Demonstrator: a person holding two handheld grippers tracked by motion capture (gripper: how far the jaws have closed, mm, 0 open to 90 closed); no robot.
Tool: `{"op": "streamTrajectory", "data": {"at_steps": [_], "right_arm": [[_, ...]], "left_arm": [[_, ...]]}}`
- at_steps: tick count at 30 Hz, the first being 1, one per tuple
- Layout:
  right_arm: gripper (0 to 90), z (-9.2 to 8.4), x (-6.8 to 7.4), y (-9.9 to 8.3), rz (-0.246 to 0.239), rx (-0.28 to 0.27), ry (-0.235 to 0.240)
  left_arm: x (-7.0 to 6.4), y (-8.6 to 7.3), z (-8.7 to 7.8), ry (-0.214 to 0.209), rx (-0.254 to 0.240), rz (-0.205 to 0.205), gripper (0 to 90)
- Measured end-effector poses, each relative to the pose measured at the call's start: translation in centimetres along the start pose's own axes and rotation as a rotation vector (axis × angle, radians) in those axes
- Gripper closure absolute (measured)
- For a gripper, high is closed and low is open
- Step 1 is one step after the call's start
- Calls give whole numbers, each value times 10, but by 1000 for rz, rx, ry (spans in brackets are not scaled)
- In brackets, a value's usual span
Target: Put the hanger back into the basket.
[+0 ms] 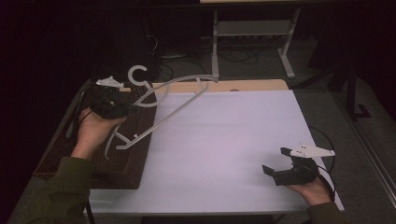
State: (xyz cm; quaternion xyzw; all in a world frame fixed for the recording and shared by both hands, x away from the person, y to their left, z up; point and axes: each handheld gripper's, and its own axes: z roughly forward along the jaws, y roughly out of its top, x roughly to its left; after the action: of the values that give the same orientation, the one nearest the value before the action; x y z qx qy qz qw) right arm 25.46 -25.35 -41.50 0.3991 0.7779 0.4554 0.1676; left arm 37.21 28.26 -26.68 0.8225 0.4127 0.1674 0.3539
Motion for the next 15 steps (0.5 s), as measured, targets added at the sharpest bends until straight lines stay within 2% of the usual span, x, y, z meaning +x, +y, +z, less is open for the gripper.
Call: {"op": "streamTrajectory", "data": {"at_steps": [2, 15], "right_arm": [[18, 0, 0, 0, 1, 0, -2], [18, -1, -2, 0, 12, 0, -12]], "left_arm": [[12, -7, -8, 16, -2, -14, 826], [64, -39, -38, 102, 3, -70, 826]]}}
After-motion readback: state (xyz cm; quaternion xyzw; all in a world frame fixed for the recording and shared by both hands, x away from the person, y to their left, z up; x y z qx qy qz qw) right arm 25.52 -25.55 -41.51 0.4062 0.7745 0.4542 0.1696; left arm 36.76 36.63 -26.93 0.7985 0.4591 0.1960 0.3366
